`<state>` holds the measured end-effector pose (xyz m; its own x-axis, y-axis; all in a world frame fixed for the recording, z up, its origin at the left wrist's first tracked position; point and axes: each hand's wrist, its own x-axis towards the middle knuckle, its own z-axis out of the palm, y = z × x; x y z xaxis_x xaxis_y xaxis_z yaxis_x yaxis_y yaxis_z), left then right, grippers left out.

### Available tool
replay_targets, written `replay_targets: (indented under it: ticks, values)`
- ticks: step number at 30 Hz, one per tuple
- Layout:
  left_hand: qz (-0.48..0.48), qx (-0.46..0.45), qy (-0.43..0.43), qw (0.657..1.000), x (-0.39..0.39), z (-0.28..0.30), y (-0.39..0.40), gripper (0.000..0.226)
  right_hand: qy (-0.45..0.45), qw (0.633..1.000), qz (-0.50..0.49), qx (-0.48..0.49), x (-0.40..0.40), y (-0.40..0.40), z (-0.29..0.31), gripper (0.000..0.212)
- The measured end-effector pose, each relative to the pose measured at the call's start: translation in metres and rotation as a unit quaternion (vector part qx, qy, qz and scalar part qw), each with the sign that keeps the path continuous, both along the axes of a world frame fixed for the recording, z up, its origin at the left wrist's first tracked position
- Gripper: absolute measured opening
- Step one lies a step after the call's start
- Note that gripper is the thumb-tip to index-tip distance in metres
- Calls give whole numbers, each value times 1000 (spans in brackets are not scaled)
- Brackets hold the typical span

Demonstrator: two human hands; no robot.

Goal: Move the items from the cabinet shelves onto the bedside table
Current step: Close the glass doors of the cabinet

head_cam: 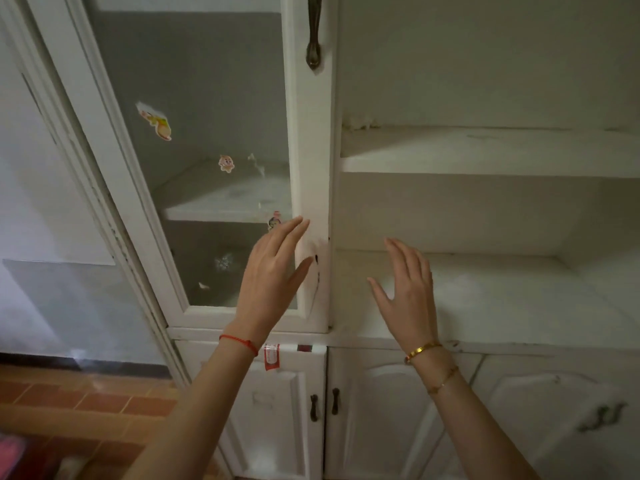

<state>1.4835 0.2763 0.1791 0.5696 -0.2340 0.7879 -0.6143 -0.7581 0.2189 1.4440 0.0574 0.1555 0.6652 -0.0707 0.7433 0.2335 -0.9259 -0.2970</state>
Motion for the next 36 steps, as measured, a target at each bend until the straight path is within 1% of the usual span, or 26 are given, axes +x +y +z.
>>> replay_targets:
  ticks: [2, 6, 11, 15, 18, 23, 26, 32, 36]
  values:
    - [-22, 10, 17, 1000, -15, -15, 1, 54, 17, 1000, -8, 20, -22, -6, -13, 59]
    - [-65, 22, 61, 996, -49, -50, 0, 48, 62, 997, -37, 30, -76, -18, -45, 53]
    - [-95, 46, 121, 987, -85, -91, 3, 41, 113, 990, -78, 43, -142, -30, -80, 46]
    - [-121, 73, 175, 974, -111, -125, 9, 42, 191, 970, -132, 70, -194, -28, -101, 47]
    - [-139, 80, 204, 966, -129, -143, 12, 41, 230, 955, -168, 80, -228, -22, -112, 48]
    - [-178, 100, 232, 951, -148, -154, 9, 39, 246, 941, -222, 73, -273, -16, -122, 49]
    - [-202, 106, 236, 945, -152, -152, -3, 39, 253, 930, -251, 88, -295, -19, -127, 49]
    - [-270, 112, 235, 927, -172, -150, -44, 40, 237, 910, -311, 136, -347, -32, -131, 54]
    - [-314, 119, 237, 911, -195, -149, -76, 39, 235, 895, -354, 139, -389, -45, -138, 53]
